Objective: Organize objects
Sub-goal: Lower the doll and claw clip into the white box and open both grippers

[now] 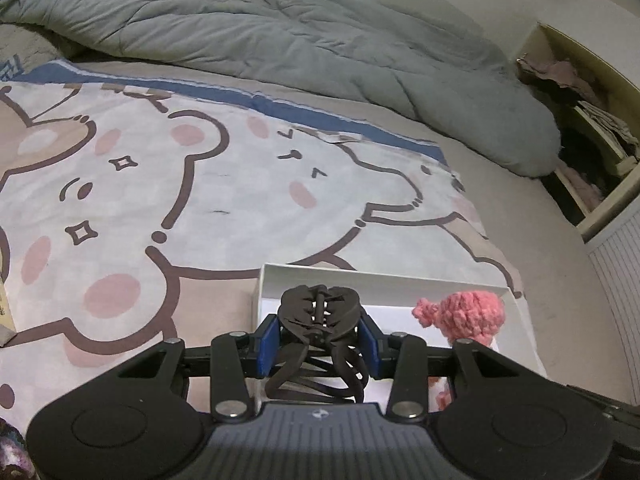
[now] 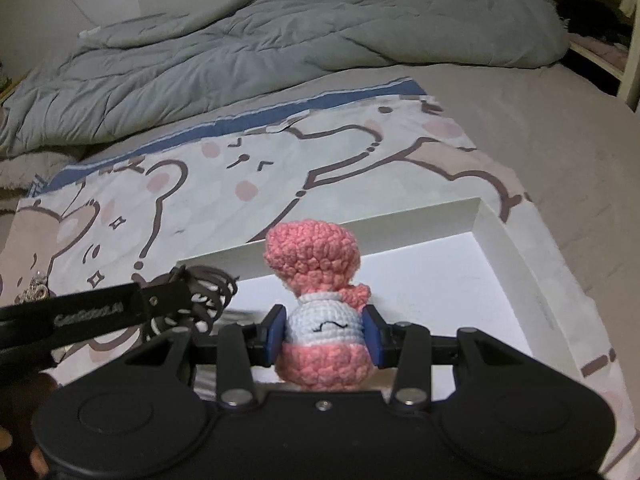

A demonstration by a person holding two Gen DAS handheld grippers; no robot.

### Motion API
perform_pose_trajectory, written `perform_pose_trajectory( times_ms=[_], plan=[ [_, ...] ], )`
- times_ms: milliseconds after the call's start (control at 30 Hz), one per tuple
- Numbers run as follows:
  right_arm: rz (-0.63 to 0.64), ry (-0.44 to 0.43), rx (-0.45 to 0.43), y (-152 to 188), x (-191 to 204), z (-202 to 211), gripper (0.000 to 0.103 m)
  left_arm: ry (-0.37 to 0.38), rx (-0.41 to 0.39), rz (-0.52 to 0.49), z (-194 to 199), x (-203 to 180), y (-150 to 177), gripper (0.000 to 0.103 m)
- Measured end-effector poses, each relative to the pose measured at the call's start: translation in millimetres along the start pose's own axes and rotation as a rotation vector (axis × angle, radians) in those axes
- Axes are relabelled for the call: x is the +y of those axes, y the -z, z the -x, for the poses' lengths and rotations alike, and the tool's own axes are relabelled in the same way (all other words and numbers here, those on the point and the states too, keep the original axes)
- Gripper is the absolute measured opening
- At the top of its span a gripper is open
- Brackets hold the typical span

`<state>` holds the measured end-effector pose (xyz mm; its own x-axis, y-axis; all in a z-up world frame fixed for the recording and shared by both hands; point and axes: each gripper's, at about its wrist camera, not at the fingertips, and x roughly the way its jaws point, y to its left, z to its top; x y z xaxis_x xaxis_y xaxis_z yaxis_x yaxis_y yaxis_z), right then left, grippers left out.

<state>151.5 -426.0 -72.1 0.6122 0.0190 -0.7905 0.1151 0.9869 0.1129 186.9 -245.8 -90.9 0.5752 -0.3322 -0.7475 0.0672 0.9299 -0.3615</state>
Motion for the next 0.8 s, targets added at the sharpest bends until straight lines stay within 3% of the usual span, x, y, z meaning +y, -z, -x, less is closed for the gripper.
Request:
perform_pose_trajectory(
  times_ms=[367,467,800],
  plan=[
    [-0.029,-0.040,0.073,0.9,10.3,-31.3,0.042,0.011,0.046,-0.031,-4.6,1.1,-0.8,0.046],
    [-0.028,-0.030,0.085,3.4,11.8,-36.1,0.042,0.006,0.051,-0.047,-2.1,1.6,-1.3,0.050],
    [0.024,0.012,0.135,13.8,24.0,-63.6,0.043,-0.022,0.039,-0.071,9.8,12.9,-9.7,0.050]
  ],
)
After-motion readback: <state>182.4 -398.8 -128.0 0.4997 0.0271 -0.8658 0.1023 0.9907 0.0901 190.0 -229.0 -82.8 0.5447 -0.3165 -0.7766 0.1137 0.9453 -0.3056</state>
